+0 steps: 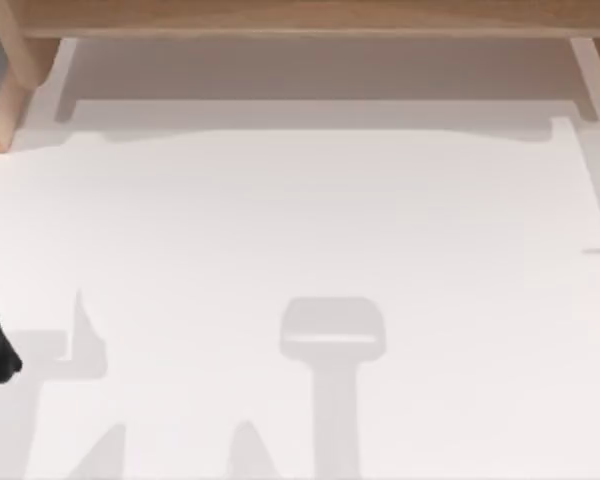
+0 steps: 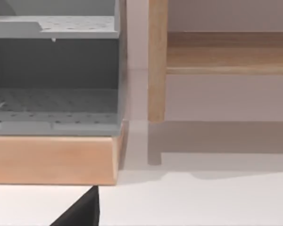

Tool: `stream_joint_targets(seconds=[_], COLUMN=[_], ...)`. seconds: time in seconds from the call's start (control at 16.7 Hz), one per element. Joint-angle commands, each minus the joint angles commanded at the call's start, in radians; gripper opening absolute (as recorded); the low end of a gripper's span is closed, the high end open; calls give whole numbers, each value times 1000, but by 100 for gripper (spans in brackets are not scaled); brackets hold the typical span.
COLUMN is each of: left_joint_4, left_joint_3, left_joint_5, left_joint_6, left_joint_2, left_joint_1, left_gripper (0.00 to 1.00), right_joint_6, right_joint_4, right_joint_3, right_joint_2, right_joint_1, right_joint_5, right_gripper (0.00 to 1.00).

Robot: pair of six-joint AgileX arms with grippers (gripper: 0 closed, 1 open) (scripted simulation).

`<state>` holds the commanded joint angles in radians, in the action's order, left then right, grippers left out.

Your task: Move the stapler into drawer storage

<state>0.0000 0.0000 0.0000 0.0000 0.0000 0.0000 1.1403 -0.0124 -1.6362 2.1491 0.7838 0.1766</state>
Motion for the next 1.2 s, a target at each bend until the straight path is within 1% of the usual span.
stream_joint_targets(seconds=[0.18,0.36,0.48,0.66,0.78,0.9,1.02,1.2], left_joint_4=[0,0,0,0,0,0,0,0], left_joint_3=[0,0,0,0,0,0,0,0], left_joint_5=[0,0,0,0,0,0,0,0], left_joint_6=[0,0,0,0,0,0,0,0], left_joint_2=[0,0,0,0,0,0,0,0], left_joint_1=[0,0,0,0,0,0,0,0], left_gripper=[100,100,100,100,100,100,100,100], right_joint_6=[156,278,337,390,406,412,412,411], right_joint_4=[-405,-783,-1006,-1284,-1428,-1527,-1587,-1602], right_joint_3=[266,536,706,929,1051,1137,1189,1202], right_joint_2=[-12,-27,-39,-62,-79,-96,-110,-113], right_joint_1=[99,150,150,107,60,12,-25,-36], right_joint_5=[68,162,236,353,427,486,527,538], right_gripper=[100,100,100,100,100,100,100,100])
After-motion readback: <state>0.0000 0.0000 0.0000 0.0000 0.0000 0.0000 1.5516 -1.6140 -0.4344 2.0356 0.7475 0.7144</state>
